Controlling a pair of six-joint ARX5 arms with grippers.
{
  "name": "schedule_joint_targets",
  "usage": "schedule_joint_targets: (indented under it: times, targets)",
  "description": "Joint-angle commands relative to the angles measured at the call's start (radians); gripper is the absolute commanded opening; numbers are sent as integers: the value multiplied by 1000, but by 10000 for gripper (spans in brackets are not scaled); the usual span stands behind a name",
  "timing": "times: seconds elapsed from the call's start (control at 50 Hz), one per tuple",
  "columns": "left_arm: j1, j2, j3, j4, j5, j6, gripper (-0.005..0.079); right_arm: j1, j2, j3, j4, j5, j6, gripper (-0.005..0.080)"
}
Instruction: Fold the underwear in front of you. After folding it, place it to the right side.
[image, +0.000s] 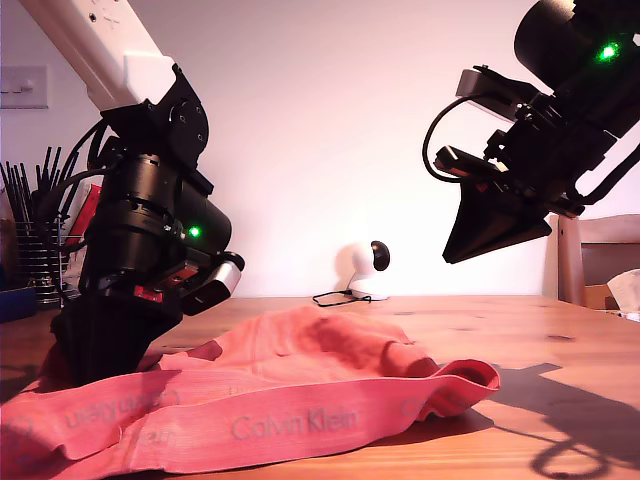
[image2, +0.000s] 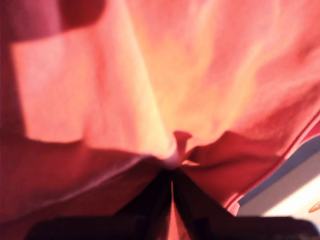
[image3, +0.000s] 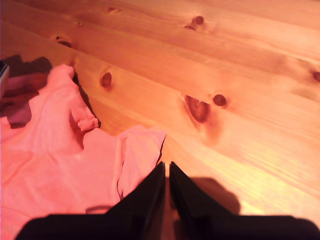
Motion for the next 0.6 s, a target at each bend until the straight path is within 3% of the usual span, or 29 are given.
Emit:
schedule_joint_targets:
  times: [0.0,0.26,0.42,0.58]
  targets:
    - [1,53,-9,21,-20,14,-22,-2,18,2,16,0,-5,-12]
    - [1,-27,76,4,-9,31,-22,-2,18,2,26,-3,1,-12]
    - [1,-53,129,24,82,30,-22,-2,18,2,26,-11,2,-12]
    - [1,-53,134,188,116,-13,-22,-2,23,2,27,-48,2,-13]
